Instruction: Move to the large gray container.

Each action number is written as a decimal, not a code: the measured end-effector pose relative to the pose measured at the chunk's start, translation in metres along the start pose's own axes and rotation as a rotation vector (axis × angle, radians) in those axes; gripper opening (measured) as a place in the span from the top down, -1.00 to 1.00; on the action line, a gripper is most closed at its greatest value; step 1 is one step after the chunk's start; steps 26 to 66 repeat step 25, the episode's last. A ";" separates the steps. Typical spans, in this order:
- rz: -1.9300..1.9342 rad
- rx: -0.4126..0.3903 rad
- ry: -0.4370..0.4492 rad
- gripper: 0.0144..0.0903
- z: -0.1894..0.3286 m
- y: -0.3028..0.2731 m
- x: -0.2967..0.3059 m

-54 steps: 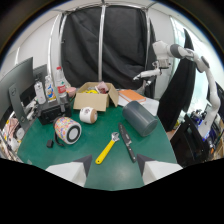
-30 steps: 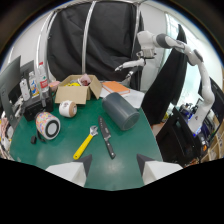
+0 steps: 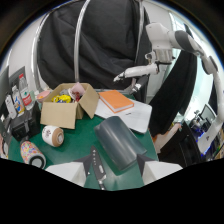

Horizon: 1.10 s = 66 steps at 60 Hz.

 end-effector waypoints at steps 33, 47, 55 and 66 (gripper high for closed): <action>0.012 -0.038 -0.015 -0.87 0.037 0.010 0.010; 0.012 -0.038 -0.015 -0.87 0.037 0.010 0.010; 0.012 -0.038 -0.015 -0.87 0.037 0.010 0.010; 0.012 -0.038 -0.015 -0.87 0.037 0.010 0.010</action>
